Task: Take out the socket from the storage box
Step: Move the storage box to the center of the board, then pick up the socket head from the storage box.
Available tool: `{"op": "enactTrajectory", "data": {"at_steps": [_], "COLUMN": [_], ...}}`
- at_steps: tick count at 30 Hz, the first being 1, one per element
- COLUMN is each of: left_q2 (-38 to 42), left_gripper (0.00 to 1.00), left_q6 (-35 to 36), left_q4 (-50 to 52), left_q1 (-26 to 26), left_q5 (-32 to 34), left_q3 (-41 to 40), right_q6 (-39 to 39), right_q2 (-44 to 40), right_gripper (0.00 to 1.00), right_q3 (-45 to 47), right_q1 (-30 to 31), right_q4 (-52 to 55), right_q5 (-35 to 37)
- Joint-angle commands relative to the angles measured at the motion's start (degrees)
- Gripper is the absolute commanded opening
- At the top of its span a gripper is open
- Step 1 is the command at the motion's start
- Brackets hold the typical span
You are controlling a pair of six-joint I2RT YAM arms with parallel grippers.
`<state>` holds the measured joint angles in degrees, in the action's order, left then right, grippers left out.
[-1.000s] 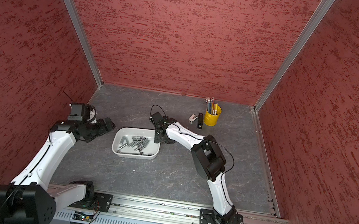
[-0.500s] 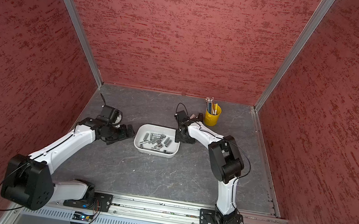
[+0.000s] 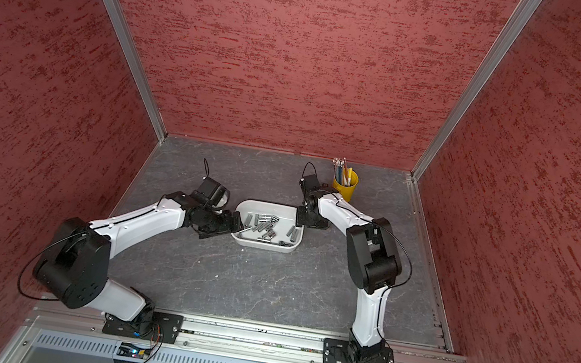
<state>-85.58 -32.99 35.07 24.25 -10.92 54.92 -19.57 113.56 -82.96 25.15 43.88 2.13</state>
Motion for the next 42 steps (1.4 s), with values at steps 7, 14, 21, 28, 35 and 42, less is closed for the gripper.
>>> {"op": "enactTrajectory", "data": {"at_steps": [7, 14, 21, 28, 35, 42], "left_q2": [0.6, 9.9, 17.0, 21.4, 22.0, 22.3], "left_gripper": [1.0, 1.0, 1.0, 0.91, 0.88, 0.87], "left_q6": [0.7, 0.8, 5.3, 7.8, 8.0, 7.7], "left_q4": [1.9, 6.7, 9.8, 11.0, 10.6, 10.0], "left_q1": [0.2, -8.1, -15.3, -15.3, -15.0, -14.6], "left_q5": [3.2, 4.4, -1.2, 0.7, 0.3, 0.6], "left_q3": [3.8, 2.8, 1.9, -1.9, -3.8, -4.5], "right_q6": [-0.5, -0.5, -1.5, -3.0, -3.5, -3.6], "right_q2": [-6.7, -12.3, -6.9, 3.3, 10.7, 13.7], "right_gripper": [0.7, 0.65, 0.54, 0.49, 0.45, 0.42], "right_q3": [-2.8, -5.3, -12.0, -18.3, -22.6, -24.9], "right_q1": [-0.5, 2.4, 10.0, 14.1, 14.1, 14.0], "right_q4": [5.3, 10.1, 12.5, 11.2, 11.7, 12.2], "right_q5": [-1.1, -2.5, -4.2, -5.0, -2.7, 0.7]}}
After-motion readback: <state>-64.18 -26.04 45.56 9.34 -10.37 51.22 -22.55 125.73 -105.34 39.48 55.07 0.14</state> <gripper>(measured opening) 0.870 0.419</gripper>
